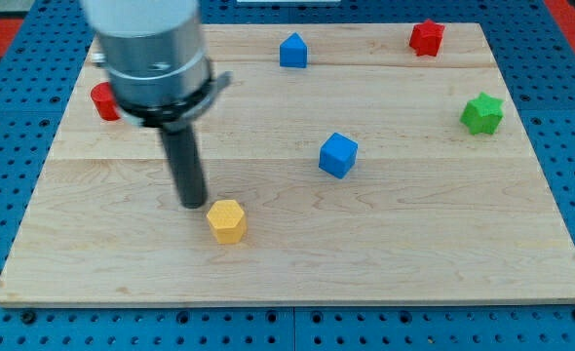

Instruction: Move the yellow hexagon towards bottom of the board

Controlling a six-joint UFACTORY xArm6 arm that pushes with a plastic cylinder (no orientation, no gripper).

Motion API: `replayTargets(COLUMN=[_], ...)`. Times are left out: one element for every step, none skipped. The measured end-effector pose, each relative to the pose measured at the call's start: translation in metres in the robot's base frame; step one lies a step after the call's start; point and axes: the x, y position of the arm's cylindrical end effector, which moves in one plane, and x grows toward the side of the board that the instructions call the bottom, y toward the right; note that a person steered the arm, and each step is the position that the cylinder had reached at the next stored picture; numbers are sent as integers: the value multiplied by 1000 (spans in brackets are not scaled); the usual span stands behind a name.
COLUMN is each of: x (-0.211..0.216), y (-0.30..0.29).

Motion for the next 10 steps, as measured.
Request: replayTargets(x=[12,35,37,37,37,37,37,28,9,-9], y=[-3,14,52,90,119,136,108,106,135,135])
